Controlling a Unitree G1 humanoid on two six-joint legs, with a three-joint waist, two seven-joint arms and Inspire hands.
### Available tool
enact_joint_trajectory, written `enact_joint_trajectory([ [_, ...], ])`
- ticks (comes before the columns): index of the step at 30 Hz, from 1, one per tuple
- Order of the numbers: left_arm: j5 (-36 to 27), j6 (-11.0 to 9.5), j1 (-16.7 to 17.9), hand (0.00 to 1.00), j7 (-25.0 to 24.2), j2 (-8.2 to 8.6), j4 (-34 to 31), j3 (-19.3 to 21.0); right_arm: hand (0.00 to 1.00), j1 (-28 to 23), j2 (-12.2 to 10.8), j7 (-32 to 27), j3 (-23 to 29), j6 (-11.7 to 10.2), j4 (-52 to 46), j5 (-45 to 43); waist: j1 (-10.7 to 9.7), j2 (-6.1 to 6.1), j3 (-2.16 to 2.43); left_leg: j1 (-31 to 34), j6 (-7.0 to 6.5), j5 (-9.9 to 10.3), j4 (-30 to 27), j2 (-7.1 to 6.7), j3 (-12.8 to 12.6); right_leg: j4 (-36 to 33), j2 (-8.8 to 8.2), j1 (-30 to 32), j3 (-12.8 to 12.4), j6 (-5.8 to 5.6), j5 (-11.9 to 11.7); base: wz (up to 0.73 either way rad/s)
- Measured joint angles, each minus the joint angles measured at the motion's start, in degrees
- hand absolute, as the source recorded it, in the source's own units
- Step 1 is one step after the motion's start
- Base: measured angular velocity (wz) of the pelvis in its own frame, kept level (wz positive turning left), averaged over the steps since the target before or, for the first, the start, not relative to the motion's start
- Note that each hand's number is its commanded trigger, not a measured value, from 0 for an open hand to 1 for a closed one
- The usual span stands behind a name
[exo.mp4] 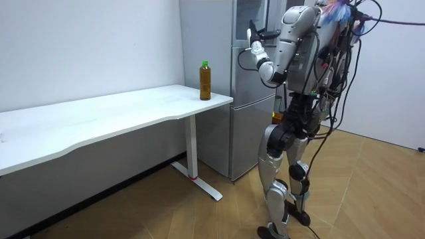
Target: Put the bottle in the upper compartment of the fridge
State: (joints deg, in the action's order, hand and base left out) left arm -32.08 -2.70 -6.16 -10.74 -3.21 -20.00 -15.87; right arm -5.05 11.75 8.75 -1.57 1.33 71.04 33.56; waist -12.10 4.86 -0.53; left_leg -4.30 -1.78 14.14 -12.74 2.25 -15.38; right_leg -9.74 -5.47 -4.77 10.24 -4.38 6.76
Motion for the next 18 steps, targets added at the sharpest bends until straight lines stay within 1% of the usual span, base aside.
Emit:
enact_joint_trajectory([
  [6, -0.39, 0.0, 0.0, 0.0, -0.1, -0.06, 0.02, -0.28, 0.0, 0.04, 0.11, 0.01, -0.33, -0.01, 0.0, 0.01, 0.0, 0.03, 0.01, -0.04, -0.12, -0.07, -0.02, -0.02, -0.29, 0.0, -0.03, 0.1, -0.15, 0.01, -0.12, -0.01],
  [13, -2.11, -0.11, 0.0, 0.0, -0.22, -0.28, 0.34, -1.92, 0.0, 0.23, 0.4, 0.05, -1.3, -0.04, 0.0, 0.01, 0.0, 0.05, 0.03, -0.04, -0.27, -0.16, -0.02, -0.06, -0.43, 0.02, -0.03, 0.2, -0.63, -0.05, -0.46, 0.0],
  [18, -2.3, -0.26, -0.01, 0.0, -2.47, -0.33, 0.32, -2.88, 0.0, 0.69, 0.52, 0.09, -1.77, -0.04, 0.0, 0.05, 0.0, 0.06, 0.04, 0.08, -0.34, -0.2, 0.01, -0.03, -1.08, -0.01, -0.04, 0.69, -0.78, -0.07, -0.71, -0.07],
])
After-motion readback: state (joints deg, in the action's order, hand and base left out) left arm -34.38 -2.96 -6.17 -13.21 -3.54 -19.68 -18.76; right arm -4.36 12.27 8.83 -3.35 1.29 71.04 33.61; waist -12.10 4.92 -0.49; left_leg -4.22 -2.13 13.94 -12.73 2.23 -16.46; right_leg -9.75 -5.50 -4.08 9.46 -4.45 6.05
